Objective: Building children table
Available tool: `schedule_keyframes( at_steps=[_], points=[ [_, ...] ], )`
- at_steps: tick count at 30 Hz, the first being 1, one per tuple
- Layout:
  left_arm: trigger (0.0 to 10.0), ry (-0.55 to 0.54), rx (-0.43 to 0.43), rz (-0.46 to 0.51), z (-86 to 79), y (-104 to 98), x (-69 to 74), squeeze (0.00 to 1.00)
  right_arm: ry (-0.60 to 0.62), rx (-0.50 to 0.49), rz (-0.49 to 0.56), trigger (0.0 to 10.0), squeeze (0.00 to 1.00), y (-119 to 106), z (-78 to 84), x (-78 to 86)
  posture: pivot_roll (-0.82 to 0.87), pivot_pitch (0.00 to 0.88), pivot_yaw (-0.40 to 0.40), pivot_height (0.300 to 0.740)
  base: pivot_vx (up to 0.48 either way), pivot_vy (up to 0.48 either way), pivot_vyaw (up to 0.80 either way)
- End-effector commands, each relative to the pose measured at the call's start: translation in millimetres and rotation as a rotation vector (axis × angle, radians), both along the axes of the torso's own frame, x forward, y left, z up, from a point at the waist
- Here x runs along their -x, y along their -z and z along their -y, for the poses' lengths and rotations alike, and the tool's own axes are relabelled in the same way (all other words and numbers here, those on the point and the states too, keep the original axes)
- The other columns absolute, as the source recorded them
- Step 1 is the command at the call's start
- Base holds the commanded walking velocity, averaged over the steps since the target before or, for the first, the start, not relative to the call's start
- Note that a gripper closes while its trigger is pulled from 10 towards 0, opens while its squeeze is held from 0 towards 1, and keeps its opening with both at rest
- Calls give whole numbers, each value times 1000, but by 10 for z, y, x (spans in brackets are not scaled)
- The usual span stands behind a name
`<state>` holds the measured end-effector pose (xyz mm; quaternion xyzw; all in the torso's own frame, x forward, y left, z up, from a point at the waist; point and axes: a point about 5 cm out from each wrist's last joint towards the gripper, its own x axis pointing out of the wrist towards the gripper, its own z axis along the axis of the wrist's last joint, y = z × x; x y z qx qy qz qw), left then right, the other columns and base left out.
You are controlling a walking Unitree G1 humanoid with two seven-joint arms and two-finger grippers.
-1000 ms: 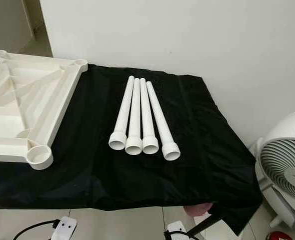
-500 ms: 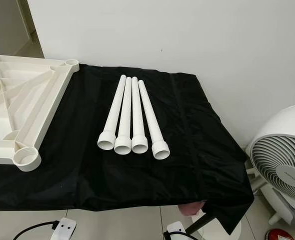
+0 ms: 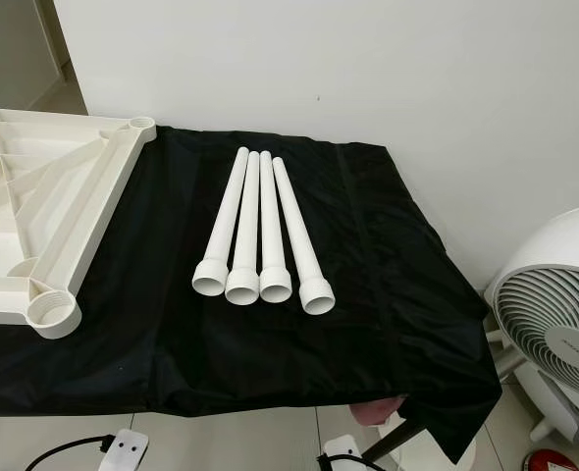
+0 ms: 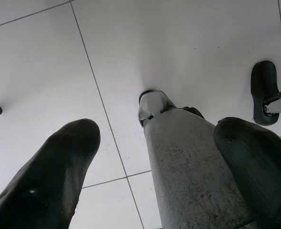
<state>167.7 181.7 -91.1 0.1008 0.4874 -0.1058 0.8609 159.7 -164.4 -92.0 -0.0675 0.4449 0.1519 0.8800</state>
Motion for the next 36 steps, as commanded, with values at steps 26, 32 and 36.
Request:
schedule_keyframes(
  at_steps=[26,32,36],
  points=[
    [10000,6,-4,-57,7,59,131,0,-12,12,-41,10000,0,64,-39,150,69,11,-57,740,-205,0,0],
    [10000,3,-3,-58,2,60,135,0,-13,13,-42,10000,0,63,-31,147,70,13,-59,740,-271,0,0],
    [10000,2,-3,-58,-2,61,139,0,-13,13,-41,10000,0,61,-27,144,70,13,-59,740,-271,0,0]
  ],
)
